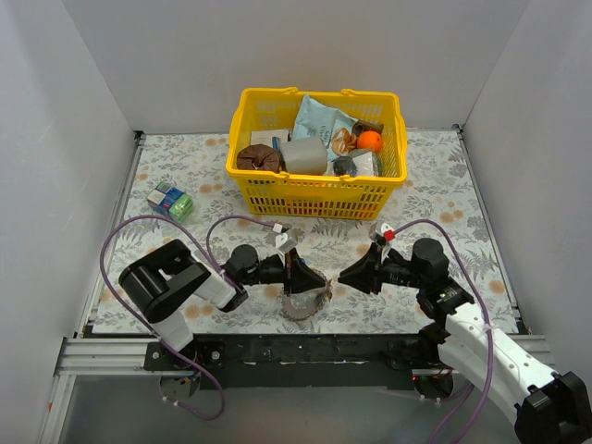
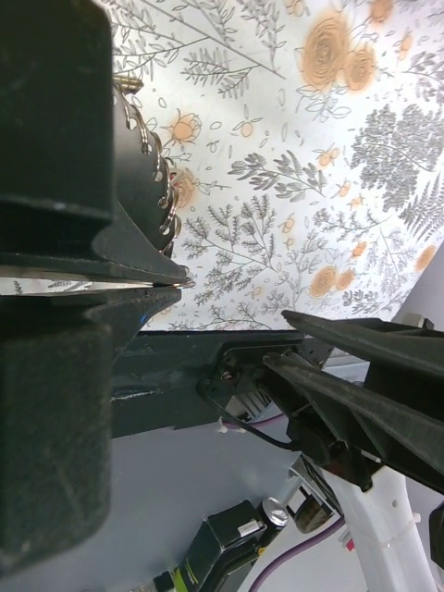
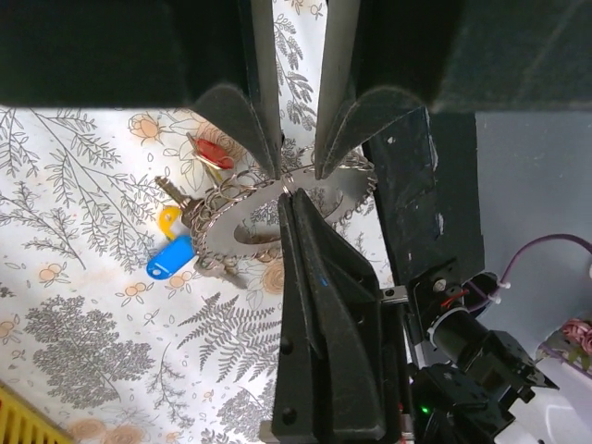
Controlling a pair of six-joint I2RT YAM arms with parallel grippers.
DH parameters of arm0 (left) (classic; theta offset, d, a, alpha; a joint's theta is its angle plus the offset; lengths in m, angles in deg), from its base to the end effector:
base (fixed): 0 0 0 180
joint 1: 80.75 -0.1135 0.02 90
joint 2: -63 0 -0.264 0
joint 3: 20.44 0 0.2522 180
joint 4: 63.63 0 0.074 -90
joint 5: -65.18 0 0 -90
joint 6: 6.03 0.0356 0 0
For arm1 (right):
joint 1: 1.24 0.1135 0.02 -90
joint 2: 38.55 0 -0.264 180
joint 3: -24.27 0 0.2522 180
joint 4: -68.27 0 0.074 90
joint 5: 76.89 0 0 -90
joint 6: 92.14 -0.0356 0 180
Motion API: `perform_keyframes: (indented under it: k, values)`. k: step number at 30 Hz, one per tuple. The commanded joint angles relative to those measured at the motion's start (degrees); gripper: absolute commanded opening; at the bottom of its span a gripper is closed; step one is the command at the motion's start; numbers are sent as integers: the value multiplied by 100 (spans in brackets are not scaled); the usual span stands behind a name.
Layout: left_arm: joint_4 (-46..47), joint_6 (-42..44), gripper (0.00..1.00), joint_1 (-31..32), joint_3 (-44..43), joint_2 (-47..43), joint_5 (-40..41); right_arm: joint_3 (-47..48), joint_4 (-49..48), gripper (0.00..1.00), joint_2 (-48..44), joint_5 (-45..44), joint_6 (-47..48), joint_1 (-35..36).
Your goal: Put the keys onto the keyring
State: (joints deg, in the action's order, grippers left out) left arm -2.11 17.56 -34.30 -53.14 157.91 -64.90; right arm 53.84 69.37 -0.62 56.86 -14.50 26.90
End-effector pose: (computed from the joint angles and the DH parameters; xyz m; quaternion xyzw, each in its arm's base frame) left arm 0.1635 -0.2053 0.1522 0.1214 0.6999 -0.6849 0.1620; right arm 0.1292 0.0970 0.2227 -0.3358 0.6683 0.4743 0.4644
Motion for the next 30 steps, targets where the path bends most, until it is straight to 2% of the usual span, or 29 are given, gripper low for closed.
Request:
perform_keyframes:
  k: [1,4,12,30]
  values:
    - [2481,-372,0,-31,-180,263,-141,-78,-377,28,30,248,-12,-19]
    - [3043,-548,0,-31,-154,457,-123,-166,-438,27,39,231,-12,-19]
    - [3036,-566,0,-31,-198,335,-194,-491,-746,27,328,380,-3,-19]
    - [3027,-803,0,-31,-470,71,-563,-509,-1212,23,768,512,-109,-2]
